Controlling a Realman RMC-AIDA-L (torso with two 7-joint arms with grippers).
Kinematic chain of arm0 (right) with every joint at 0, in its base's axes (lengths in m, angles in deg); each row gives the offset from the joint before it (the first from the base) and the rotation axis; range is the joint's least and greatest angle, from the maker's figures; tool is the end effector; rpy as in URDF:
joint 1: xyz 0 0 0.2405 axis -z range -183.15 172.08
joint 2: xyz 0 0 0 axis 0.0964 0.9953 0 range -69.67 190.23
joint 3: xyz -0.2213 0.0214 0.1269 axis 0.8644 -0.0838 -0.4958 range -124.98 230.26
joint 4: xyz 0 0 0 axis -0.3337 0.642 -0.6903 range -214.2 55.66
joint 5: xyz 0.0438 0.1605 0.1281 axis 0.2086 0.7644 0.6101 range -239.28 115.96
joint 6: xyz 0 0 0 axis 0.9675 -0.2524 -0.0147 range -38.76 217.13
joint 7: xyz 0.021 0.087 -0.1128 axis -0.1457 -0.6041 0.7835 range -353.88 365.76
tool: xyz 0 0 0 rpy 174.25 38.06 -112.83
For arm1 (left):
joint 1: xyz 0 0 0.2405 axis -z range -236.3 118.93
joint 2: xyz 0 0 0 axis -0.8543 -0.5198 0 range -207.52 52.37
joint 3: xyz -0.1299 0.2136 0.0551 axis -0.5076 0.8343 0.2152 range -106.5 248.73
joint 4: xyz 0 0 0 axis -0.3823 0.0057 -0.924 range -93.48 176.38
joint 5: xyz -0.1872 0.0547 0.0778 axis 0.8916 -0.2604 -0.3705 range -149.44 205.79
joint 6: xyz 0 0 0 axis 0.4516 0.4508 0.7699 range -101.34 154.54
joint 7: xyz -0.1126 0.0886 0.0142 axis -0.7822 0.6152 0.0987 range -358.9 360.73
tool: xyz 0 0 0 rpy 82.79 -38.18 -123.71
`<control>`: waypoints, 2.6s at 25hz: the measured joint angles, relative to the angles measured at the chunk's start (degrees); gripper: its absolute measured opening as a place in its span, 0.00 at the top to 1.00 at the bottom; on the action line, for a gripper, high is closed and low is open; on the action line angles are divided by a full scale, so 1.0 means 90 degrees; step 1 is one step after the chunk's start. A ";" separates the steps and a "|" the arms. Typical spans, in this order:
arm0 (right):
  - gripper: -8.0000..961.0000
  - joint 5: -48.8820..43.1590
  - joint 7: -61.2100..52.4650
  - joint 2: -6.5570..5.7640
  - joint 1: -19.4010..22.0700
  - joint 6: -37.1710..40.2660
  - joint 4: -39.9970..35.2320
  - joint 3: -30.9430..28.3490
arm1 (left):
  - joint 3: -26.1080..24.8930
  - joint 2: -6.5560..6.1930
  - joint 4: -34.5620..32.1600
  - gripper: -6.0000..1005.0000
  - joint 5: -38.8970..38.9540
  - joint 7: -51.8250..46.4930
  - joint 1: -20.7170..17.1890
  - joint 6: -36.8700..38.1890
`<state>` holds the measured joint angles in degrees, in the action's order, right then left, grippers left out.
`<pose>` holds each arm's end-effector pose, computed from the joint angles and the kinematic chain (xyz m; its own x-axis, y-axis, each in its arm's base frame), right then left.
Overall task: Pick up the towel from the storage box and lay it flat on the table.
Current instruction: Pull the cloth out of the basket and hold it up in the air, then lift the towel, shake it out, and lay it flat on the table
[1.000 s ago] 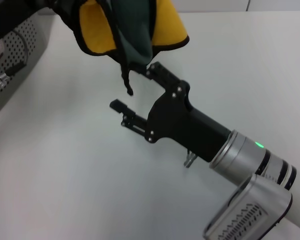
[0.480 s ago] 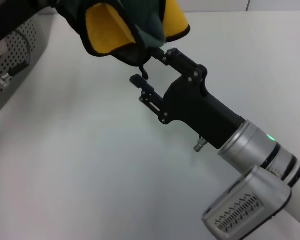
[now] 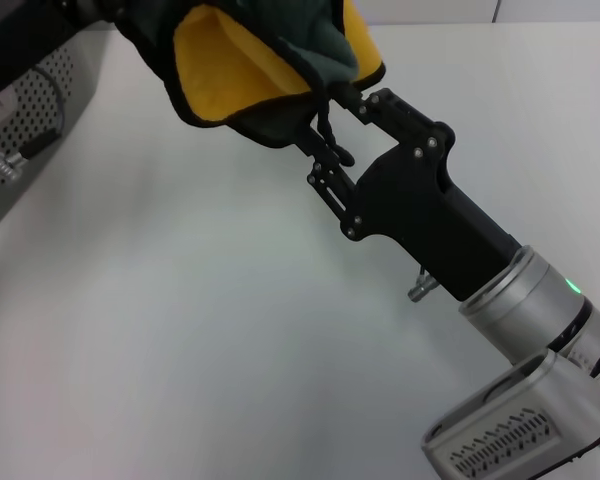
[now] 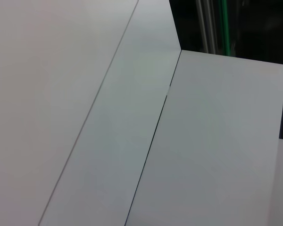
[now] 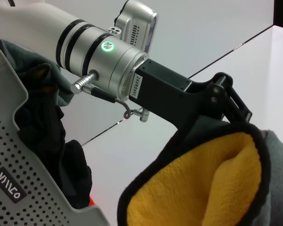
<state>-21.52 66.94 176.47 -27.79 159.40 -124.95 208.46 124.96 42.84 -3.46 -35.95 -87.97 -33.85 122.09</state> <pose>0.1497 0.2613 -0.0982 0.6556 0.7547 -0.0242 0.1840 -0.1908 -0.9642 -0.1823 0.3309 0.0661 0.2788 0.1403 0.9500 0.4203 -0.9073 0.0107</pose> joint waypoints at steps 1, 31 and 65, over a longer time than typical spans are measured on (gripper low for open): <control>0.50 0.0001 0.0000 -0.0001 0.0000 0.0002 0.0004 -0.0001 | 0.0011 0.0000 0.0000 0.97 0.0000 0.0001 0.0000 0.0000; 0.99 -0.0190 -0.3281 -0.0324 0.0031 0.1426 0.0059 0.0106 | -0.0009 -0.0040 0.0632 0.85 -0.0937 0.0571 -0.0379 -0.0087; 0.99 -1.0666 -1.4020 -0.1094 0.0437 -0.4816 -0.4934 -0.5455 | 0.0064 -0.0019 0.0666 0.45 -0.1677 0.1865 -0.0675 -0.0474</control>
<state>-117.52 -59.24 166.62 -23.86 116.05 -169.35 159.37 125.54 42.67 2.54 -51.05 -71.18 -39.92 117.83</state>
